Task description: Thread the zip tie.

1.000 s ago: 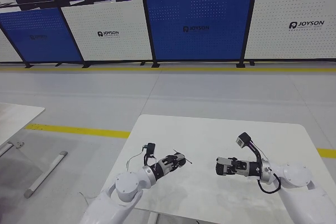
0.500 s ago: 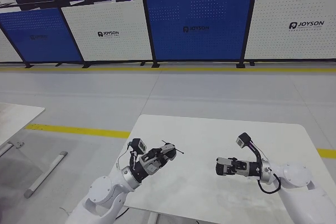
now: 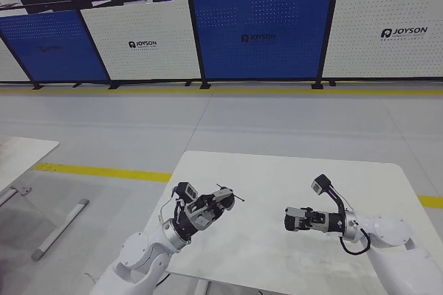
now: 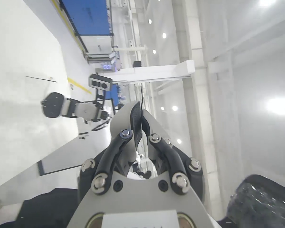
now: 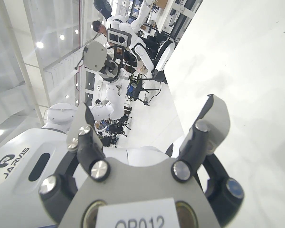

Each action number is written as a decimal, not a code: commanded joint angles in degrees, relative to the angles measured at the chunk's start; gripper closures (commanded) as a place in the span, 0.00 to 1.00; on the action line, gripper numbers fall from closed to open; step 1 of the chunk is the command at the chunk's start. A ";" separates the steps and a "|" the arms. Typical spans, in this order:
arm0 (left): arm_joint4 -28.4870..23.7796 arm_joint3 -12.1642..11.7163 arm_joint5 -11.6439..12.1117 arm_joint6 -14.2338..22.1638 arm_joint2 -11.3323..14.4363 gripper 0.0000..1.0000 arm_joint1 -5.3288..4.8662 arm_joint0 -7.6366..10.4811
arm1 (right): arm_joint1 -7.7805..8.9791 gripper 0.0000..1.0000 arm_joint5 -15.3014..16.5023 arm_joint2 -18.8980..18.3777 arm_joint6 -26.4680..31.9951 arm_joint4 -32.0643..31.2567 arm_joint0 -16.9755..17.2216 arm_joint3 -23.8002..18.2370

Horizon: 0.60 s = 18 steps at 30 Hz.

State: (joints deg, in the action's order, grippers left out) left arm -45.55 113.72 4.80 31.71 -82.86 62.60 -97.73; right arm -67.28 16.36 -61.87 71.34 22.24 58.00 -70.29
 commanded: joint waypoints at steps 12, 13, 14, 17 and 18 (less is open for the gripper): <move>3.89 -2.11 -1.74 -1.62 0.67 1.00 -0.04 0.87 | 0.00 0.00 0.00 0.00 0.00 0.00 0.00 0.00; 5.42 -2.67 -2.17 -1.78 1.01 1.00 -0.07 1.31 | 0.00 0.00 0.00 0.00 0.00 0.00 0.00 0.00; 7.09 -3.66 -2.70 -2.32 1.52 1.00 -0.07 1.76 | 0.00 0.00 0.00 0.00 0.00 0.00 0.00 0.00; 10.08 -5.36 -5.06 -4.17 3.41 1.00 0.05 3.92 | 0.00 0.00 0.00 0.00 0.00 0.00 0.00 0.00; 11.75 -6.10 -6.39 -5.05 4.33 1.00 0.10 5.03 | 0.00 0.00 0.00 0.00 0.00 0.00 0.00 0.00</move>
State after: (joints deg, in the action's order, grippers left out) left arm -35.35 108.24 -0.28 27.52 -79.43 62.65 -93.80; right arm -67.28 16.36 -61.87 71.34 22.24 58.00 -70.29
